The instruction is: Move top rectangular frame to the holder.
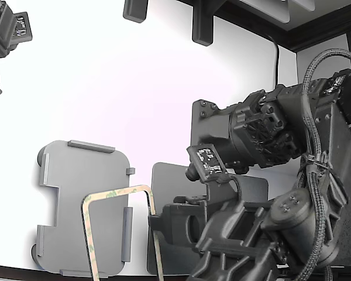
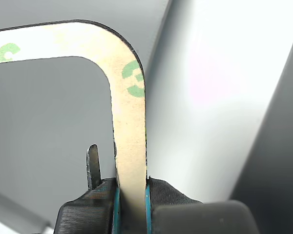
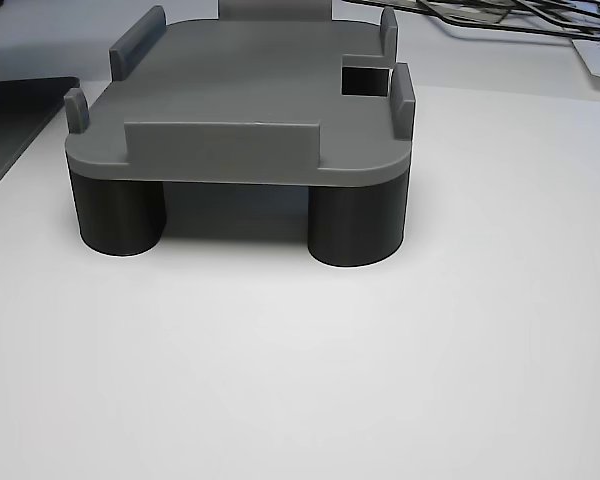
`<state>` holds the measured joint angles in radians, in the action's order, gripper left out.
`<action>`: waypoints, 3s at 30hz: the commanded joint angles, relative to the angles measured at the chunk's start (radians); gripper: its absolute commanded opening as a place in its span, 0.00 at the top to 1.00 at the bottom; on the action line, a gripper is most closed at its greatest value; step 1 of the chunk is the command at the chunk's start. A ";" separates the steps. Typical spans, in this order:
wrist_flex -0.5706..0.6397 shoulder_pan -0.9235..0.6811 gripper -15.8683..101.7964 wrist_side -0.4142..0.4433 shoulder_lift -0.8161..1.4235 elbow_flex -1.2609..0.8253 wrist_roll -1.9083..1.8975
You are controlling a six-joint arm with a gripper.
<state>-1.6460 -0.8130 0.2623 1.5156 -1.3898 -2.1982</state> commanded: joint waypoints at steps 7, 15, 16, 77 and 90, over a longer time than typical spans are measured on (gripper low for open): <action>-0.011 0.110 0.96 0.034 -0.086 0.152 -0.095; -0.011 0.183 0.96 -0.008 -0.094 0.201 -0.094; -0.011 0.195 0.96 -0.015 -0.094 0.199 -0.089; -0.009 0.307 0.81 -0.160 -0.173 0.084 0.044; -0.009 0.296 0.02 -0.074 -0.155 0.167 0.195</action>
<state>-1.6460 -0.5216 0.1473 1.3192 -1.2625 -2.0617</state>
